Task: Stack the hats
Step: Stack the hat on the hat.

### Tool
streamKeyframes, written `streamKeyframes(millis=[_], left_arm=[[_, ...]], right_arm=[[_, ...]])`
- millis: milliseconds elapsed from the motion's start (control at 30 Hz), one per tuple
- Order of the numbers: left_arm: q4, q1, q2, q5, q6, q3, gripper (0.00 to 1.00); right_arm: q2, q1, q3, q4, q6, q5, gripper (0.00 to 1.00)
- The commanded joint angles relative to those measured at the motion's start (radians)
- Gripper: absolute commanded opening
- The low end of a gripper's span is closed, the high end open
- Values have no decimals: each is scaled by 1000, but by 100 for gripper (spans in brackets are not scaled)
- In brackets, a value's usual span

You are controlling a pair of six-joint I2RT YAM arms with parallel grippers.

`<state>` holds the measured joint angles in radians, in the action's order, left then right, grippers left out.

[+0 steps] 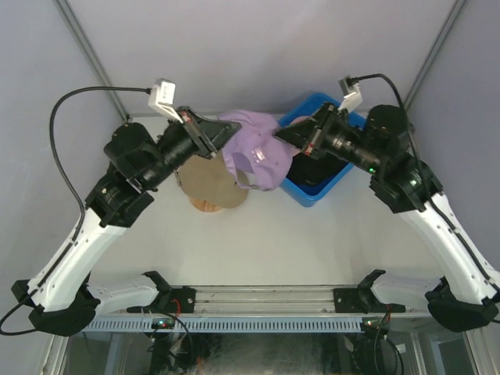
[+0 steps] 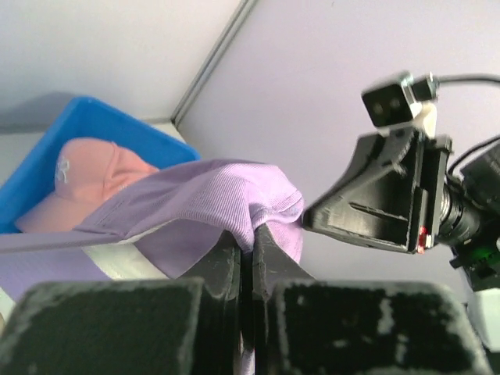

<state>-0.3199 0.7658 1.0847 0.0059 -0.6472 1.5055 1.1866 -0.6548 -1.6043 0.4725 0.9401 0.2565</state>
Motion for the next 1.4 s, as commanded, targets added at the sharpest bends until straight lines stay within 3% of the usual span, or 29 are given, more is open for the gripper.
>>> streamKeyframes(millis=[0,233,467,667,833,1167,1367], left_arm=[[86,-82,-15,136,-20,126,0],[108,-117,58,457,-139,241,0],[224,-101,84,650,-299,232,0],[255,-24,93,735,-361,213,0],[237,59,86,742,-372,186,0],[262,218,130,788,-455,255,0],[375,285,145,815,-551,282,0]], right_arm=[[-109,63,9,33,-90,39,12],[-263,173,86,60,-146,42,45],[-339,349,191,19,-147,183,54],[-364,482,313,-184,-142,300,76],[-321,569,412,-443,-25,490,78],[-183,513,545,-1092,314,747,82],[-149,329,564,-1236,382,738,91]])
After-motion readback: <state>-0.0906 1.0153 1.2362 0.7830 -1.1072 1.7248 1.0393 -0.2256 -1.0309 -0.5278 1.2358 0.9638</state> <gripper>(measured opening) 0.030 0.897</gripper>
